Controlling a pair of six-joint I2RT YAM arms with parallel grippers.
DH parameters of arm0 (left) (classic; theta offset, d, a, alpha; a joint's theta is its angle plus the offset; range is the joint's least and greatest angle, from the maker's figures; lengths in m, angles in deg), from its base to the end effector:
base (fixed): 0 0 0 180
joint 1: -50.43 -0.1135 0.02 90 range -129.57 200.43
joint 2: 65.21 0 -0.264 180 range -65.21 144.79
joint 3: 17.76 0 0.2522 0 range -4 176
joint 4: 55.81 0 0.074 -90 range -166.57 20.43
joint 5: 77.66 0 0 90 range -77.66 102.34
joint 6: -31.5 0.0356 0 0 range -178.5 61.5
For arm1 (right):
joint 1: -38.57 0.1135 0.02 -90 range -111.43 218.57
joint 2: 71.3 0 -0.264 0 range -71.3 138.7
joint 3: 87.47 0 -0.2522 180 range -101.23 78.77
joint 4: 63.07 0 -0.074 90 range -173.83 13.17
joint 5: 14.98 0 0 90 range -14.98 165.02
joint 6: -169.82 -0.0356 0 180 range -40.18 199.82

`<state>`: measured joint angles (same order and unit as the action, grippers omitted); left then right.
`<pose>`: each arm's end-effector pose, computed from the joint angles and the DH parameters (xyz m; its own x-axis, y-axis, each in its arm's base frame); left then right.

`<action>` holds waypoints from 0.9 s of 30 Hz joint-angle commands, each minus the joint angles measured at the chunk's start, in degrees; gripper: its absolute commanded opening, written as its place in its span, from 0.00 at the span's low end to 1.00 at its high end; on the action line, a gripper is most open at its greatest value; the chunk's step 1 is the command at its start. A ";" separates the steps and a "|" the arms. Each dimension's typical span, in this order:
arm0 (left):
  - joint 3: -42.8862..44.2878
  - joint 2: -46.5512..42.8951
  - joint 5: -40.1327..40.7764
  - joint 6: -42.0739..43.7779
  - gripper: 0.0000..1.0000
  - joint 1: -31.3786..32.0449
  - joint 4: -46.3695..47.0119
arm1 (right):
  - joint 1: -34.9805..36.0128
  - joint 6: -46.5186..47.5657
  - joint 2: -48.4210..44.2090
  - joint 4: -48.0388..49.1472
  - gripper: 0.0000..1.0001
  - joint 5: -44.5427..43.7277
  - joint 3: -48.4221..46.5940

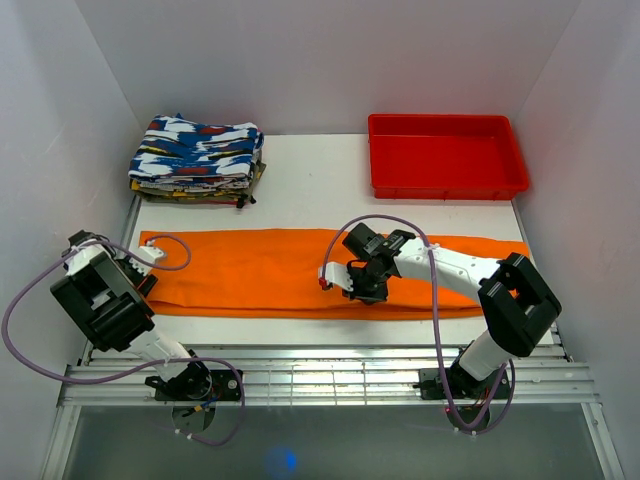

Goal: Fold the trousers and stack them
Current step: Fold the trousers

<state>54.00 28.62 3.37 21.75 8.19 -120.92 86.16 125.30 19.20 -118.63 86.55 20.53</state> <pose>0.2086 0.1819 0.1731 -0.7741 0.6121 -0.1618 0.6173 0.7864 0.0221 0.1913 0.2199 0.1928 0.0875 -0.9401 -0.3296 -0.9956 -0.0713 -0.0611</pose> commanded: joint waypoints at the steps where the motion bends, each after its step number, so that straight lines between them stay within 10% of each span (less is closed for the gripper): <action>1: -1.13 -2.33 1.23 -1.23 0.68 -0.30 2.31 | 0.22 0.93 -1.55 -2.05 0.08 3.15 -1.97; 27: 4.93 -1.98 -4.03 -4.92 0.74 -0.39 -5.42 | 0.04 1.72 -2.52 -3.64 0.08 4.82 -1.26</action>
<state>56.97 28.70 2.87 17.62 8.14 -123.57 86.16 126.76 15.94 -120.95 89.09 21.21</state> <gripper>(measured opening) 0.740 0.081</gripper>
